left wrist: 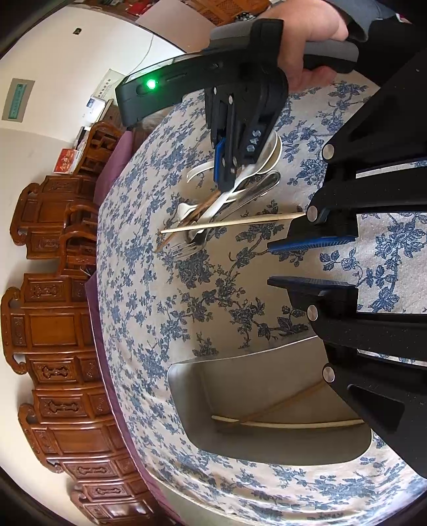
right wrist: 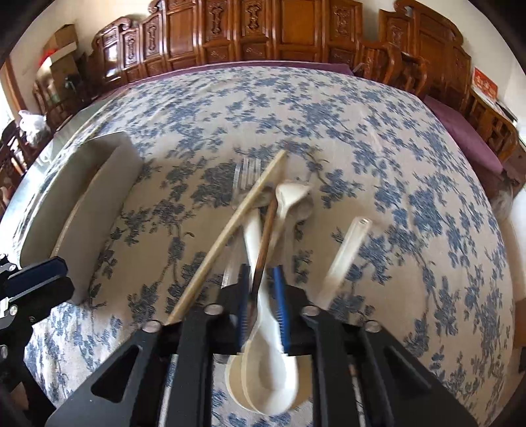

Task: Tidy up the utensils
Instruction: 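Grasp another wooden chopstick from the pile with the left tool while the right tool grasps one too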

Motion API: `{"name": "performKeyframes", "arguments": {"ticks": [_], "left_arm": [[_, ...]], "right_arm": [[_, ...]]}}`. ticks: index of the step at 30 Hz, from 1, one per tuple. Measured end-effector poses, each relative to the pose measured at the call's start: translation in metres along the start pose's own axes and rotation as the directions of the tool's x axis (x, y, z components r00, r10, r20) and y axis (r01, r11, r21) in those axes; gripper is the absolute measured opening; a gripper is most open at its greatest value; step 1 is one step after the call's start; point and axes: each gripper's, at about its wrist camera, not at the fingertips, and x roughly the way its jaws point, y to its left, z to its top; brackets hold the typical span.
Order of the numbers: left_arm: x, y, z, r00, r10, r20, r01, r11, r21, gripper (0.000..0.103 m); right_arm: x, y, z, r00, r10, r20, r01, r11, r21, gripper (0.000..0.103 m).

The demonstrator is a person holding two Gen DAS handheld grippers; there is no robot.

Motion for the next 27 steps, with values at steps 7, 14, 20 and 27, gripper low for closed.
{"name": "performKeyframes", "arguments": {"ticks": [7, 14, 20, 27], "left_arm": [[0.002, -0.005, -0.002, 1.0, -0.001, -0.001, 0.001, 1.0, 0.013, 0.014], [0.016, -0.021, -0.007, 1.0, -0.021, -0.022, 0.022, 0.999, 0.045, 0.014], [0.034, -0.038, -0.012, 0.998, -0.036, -0.048, 0.04, 0.996, 0.079, 0.02], [0.056, -0.041, -0.018, 0.995, -0.043, -0.089, 0.049, 0.997, 0.066, 0.021]], "right_arm": [[-0.024, -0.019, -0.004, 0.999, 0.009, 0.039, -0.01, 1.0, 0.025, 0.006], [-0.06, -0.029, -0.02, 0.99, 0.008, 0.143, -0.013, 0.999, 0.034, 0.006], [-0.078, -0.044, -0.043, 0.971, -0.006, 0.237, -0.009, 0.998, 0.062, 0.006], [-0.075, -0.054, -0.058, 0.961, 0.011, 0.277, -0.038, 0.995, 0.091, 0.006]]}}
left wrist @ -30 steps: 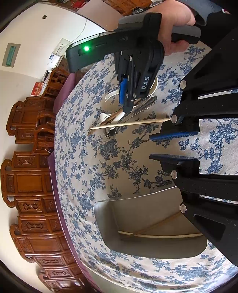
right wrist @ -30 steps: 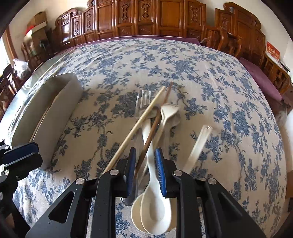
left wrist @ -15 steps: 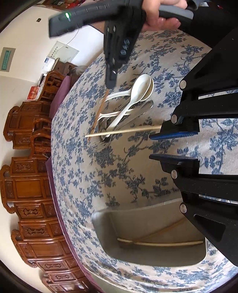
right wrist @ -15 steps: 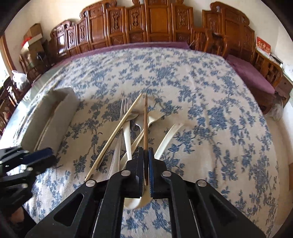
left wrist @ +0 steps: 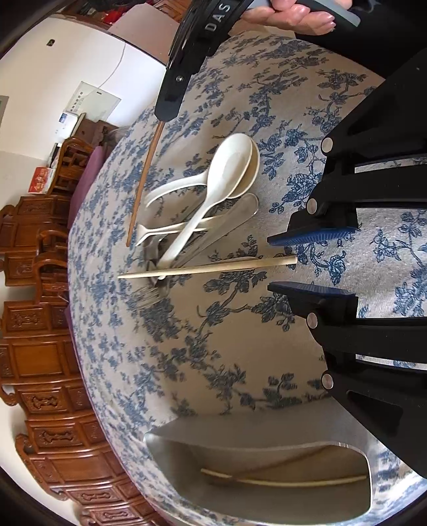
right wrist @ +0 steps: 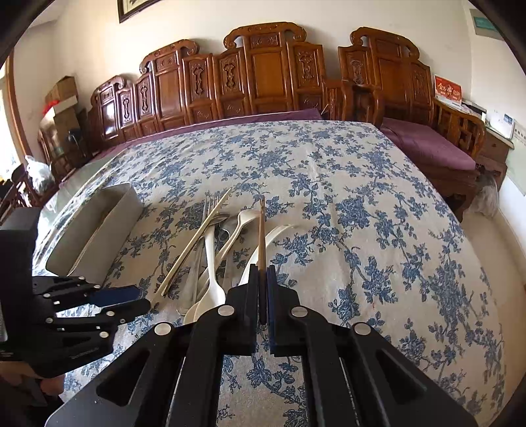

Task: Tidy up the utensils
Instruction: 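Grasp another wooden chopstick from the pile with the left tool while the right tool grasps one too, then carry both chopsticks over the tray and open the left tool to drop its chopstick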

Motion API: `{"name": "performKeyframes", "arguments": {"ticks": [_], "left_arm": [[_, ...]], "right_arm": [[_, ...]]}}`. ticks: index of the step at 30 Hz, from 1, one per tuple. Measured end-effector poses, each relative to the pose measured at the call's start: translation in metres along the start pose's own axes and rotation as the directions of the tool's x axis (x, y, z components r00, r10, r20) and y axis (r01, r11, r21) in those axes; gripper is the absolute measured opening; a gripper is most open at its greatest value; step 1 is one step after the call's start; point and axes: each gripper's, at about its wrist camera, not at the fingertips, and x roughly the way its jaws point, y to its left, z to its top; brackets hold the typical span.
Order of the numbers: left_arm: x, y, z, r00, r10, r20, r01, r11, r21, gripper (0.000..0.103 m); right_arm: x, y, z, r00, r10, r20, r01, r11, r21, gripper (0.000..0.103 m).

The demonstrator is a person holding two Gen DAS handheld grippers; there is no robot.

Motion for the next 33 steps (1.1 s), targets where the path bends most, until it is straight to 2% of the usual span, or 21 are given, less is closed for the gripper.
{"name": "performKeyframes", "arguments": {"ticks": [7, 11, 13, 16, 24, 33], "left_arm": [[0.009, -0.002, 0.002, 1.0, 0.008, 0.013, -0.008, 1.0, 0.006, 0.02], [0.009, 0.003, 0.002, 1.0, 0.025, 0.012, -0.025, 1.0, -0.006, 0.005], [0.008, 0.007, 0.001, 1.0, 0.013, 0.006, -0.013, 1.0, -0.02, 0.005], [0.004, 0.009, -0.002, 0.999, 0.037, 0.001, -0.037, 0.999, -0.015, 0.004], [-0.033, 0.015, -0.009, 0.998, 0.04, 0.054, -0.039, 0.999, -0.025, 0.004], [-0.076, 0.023, -0.017, 0.99, 0.09, 0.105, -0.088, 0.996, -0.024, 0.004]], "right_arm": [[0.003, -0.004, -0.006, 1.0, 0.013, 0.01, -0.013, 1.0, 0.017, 0.006], [0.004, -0.004, -0.009, 1.0, -0.002, 0.013, 0.002, 1.0, 0.001, 0.006], [0.004, -0.005, -0.009, 1.0, 0.0, 0.014, 0.0, 1.0, 0.006, 0.006], [0.004, -0.004, -0.008, 1.0, 0.009, 0.024, -0.009, 1.0, 0.016, 0.006], [-0.005, 0.007, -0.003, 0.997, 0.023, 0.073, -0.024, 1.0, 0.009, 0.006], [-0.013, 0.018, -0.001, 0.993, 0.061, 0.1, -0.061, 0.998, 0.002, 0.006]]}}
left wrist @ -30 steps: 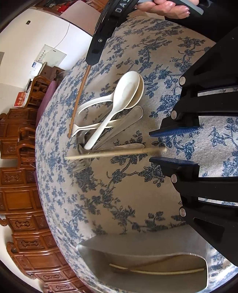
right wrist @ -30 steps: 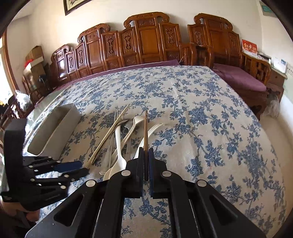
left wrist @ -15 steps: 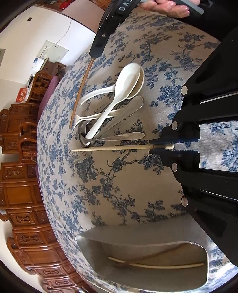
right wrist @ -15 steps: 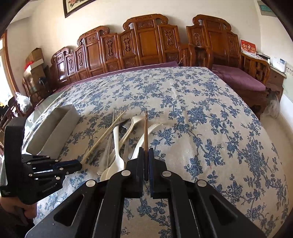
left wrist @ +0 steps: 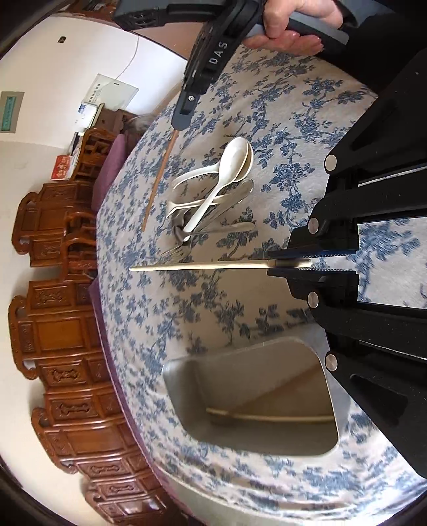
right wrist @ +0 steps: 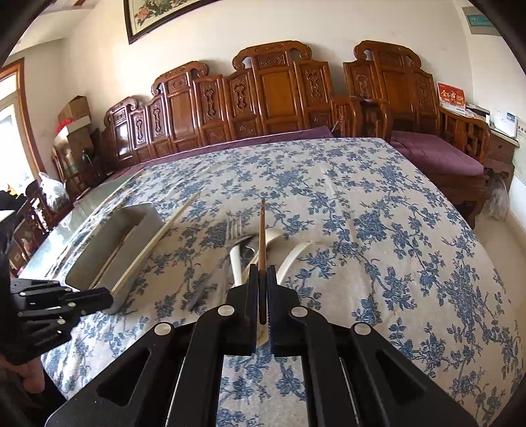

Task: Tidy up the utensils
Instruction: 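Carry both chopsticks over the tray and open the left tool to drop its chopstick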

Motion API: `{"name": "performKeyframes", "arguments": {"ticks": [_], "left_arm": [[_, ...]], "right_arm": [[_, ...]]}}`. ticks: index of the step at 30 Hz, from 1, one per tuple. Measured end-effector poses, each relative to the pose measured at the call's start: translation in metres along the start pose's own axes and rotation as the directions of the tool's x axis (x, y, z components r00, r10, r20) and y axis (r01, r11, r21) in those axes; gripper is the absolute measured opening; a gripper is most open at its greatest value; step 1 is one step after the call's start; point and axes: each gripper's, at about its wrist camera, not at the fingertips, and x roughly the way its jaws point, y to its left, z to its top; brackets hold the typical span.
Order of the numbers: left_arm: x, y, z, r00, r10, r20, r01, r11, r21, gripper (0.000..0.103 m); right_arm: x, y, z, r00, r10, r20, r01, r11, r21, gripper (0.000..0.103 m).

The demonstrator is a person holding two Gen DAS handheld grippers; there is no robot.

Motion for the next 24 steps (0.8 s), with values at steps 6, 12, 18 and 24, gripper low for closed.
{"name": "performKeyframes", "arguments": {"ticks": [6, 12, 18, 24], "left_arm": [[-0.019, 0.01, -0.002, 1.0, 0.023, 0.015, -0.023, 1.0, -0.015, 0.004], [-0.038, 0.025, -0.002, 0.998, 0.049, 0.033, -0.047, 0.998, -0.033, 0.004], [-0.05, 0.046, -0.005, 0.995, 0.09, 0.032, -0.088, 0.994, -0.063, 0.004], [-0.052, 0.069, -0.008, 0.993, 0.121, 0.012, -0.119, 0.987, -0.108, 0.004]], "right_arm": [[-0.001, 0.011, -0.001, 1.0, 0.026, 0.007, -0.025, 0.999, -0.02, 0.006], [-0.002, 0.019, -0.001, 0.999, 0.049, 0.009, -0.048, 0.998, -0.042, 0.006], [-0.004, 0.026, -0.002, 0.998, 0.067, 0.018, -0.066, 0.996, -0.06, 0.006], [-0.007, 0.036, -0.004, 0.995, 0.1, 0.009, -0.098, 0.99, -0.097, 0.006]]}}
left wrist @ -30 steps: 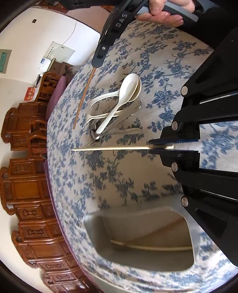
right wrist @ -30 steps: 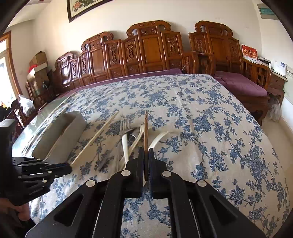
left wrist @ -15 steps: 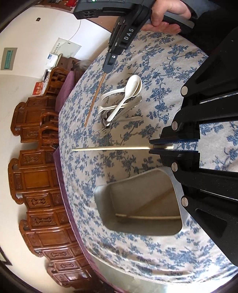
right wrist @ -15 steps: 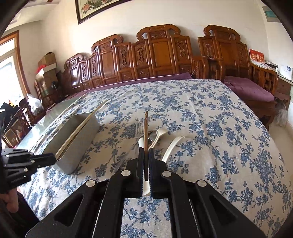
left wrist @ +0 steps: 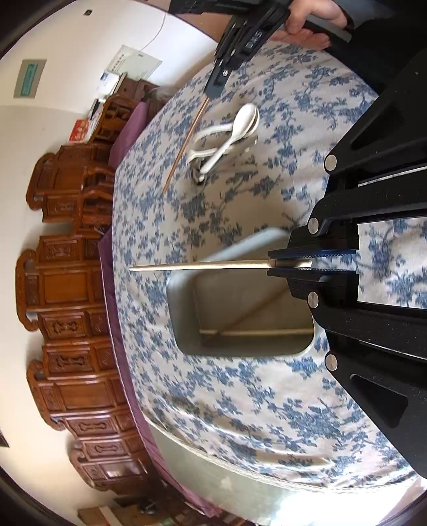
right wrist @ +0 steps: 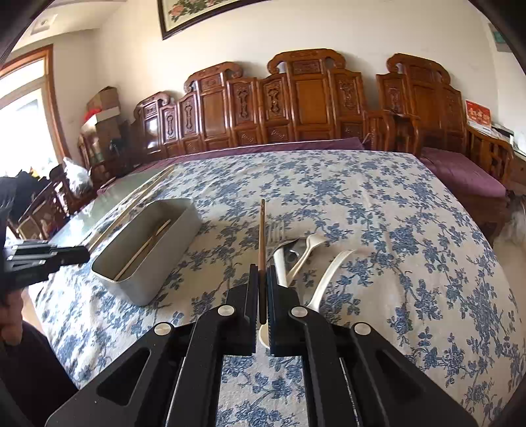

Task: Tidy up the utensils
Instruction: 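Carry both chopsticks over the tray and open the left tool to drop its chopstick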

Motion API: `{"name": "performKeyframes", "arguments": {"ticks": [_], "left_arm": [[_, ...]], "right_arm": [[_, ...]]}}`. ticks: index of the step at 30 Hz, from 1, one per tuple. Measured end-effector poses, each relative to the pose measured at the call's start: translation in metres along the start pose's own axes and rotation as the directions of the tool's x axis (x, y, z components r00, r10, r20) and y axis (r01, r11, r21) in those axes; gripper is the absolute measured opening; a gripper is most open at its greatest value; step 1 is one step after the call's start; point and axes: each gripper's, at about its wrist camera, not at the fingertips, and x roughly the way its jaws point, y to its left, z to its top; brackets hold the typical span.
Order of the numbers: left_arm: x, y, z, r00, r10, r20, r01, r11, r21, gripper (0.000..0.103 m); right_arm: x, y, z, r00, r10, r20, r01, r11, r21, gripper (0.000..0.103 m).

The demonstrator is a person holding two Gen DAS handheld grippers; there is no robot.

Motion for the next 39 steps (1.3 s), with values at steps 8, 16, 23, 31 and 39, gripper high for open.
{"name": "performKeyframes", "arguments": {"ticks": [8, 16, 23, 31, 39], "left_arm": [[0.022, 0.029, -0.003, 0.996, 0.035, -0.086, -0.038, 0.999, -0.038, 0.004], [0.041, 0.039, 0.0, 0.99, 0.033, -0.138, -0.04, 0.998, -0.051, 0.004], [0.049, 0.042, 0.0, 0.991, 0.016, -0.134, -0.027, 0.997, -0.078, 0.004], [0.059, 0.048, 0.002, 0.99, 0.001, -0.138, -0.017, 0.993, -0.117, 0.004], [0.05, 0.05, 0.005, 0.994, -0.005, -0.106, -0.008, 0.993, -0.12, 0.004]], "right_arm": [[-0.002, 0.018, 0.001, 0.999, 0.038, 0.0, -0.038, 0.999, -0.038, 0.006], [0.0, 0.028, 0.0, 0.998, 0.059, -0.013, -0.06, 0.997, -0.051, 0.006], [0.003, 0.032, -0.001, 0.998, 0.061, -0.028, -0.063, 0.997, -0.054, 0.006], [0.005, 0.041, 0.005, 0.999, 0.044, -0.015, -0.045, 0.997, -0.07, 0.006], [0.0, 0.048, 0.026, 0.999, 0.053, 0.013, -0.052, 0.996, -0.07, 0.006]]}}
